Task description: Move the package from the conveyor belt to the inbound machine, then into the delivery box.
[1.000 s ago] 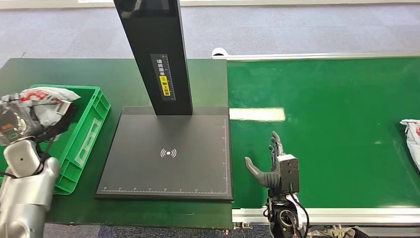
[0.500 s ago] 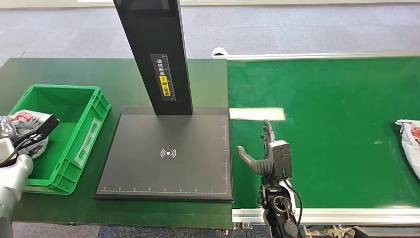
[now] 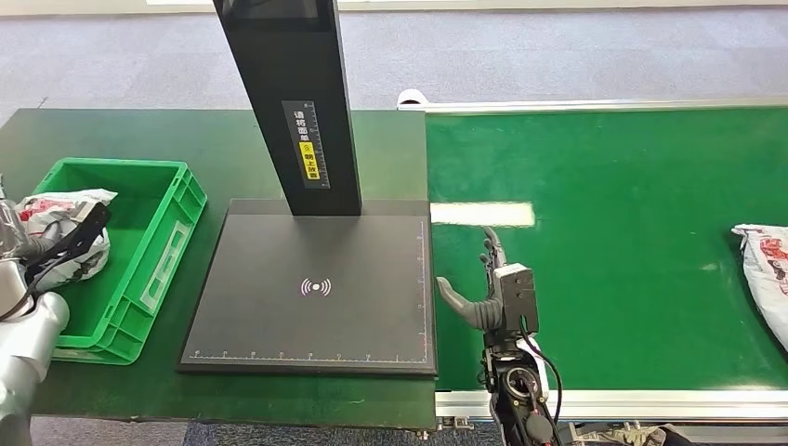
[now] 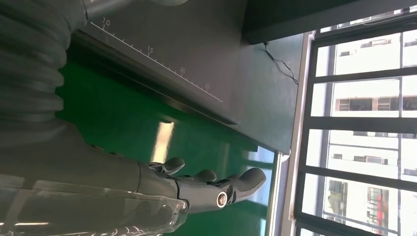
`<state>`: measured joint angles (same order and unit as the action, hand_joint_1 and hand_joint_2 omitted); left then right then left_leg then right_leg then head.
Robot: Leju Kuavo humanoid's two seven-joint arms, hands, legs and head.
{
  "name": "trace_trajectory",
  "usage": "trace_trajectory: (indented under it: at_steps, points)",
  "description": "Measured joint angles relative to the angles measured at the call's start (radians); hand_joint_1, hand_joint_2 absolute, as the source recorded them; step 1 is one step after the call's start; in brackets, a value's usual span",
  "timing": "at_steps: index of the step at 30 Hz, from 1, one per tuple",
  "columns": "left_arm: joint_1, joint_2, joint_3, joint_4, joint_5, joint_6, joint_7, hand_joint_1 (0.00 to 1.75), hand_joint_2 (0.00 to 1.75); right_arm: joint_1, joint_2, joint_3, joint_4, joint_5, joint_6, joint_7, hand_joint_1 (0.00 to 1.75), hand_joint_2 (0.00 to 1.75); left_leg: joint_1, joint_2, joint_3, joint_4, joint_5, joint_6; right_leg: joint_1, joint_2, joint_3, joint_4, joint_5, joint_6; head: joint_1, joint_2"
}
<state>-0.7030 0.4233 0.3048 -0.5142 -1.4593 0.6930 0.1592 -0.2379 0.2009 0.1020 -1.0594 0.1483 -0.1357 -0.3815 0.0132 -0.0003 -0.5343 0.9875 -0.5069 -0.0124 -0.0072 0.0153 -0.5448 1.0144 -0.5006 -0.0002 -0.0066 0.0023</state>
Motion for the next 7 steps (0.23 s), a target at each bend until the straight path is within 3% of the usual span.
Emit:
trace_trajectory:
  at_steps: [3,5,6,7]
  points:
    - [0.023,-0.007,0.007,-0.039,0.019,0.001,-0.038,0.00,0.00,0.001,0.001,-0.001,0.000,0.002,0.001,-0.001,0.00,1.75,0.000,0.000,0.000,0.000,0.000,0.000,0.000,0.000,-0.001,0.000,0.000,0.000,0.000,0.000]
    - [0.059,-0.029,0.036,-0.132,0.071,0.002,-0.173,0.00,0.00,0.003,0.002,-0.002,0.000,0.003,0.002,-0.004,0.00,1.75,0.000,0.000,0.000,0.000,0.000,0.000,0.000,0.000,-0.002,0.000,0.000,0.000,0.000,0.000]
    - [0.076,-0.053,0.066,-0.202,0.106,0.003,-0.292,0.00,0.44,0.006,0.003,-0.002,0.000,0.004,0.003,-0.008,0.00,1.75,0.000,-0.001,0.000,0.000,0.000,0.000,0.000,0.000,-0.002,0.000,0.000,0.000,0.000,0.000]
    - [0.085,-0.065,0.081,-0.238,0.125,0.004,-0.355,0.00,0.58,0.007,0.003,-0.003,0.000,0.004,0.003,-0.009,0.00,1.75,0.000,-0.001,0.000,0.000,0.000,0.000,0.000,-0.001,-0.002,0.000,0.000,0.000,0.000,0.000]
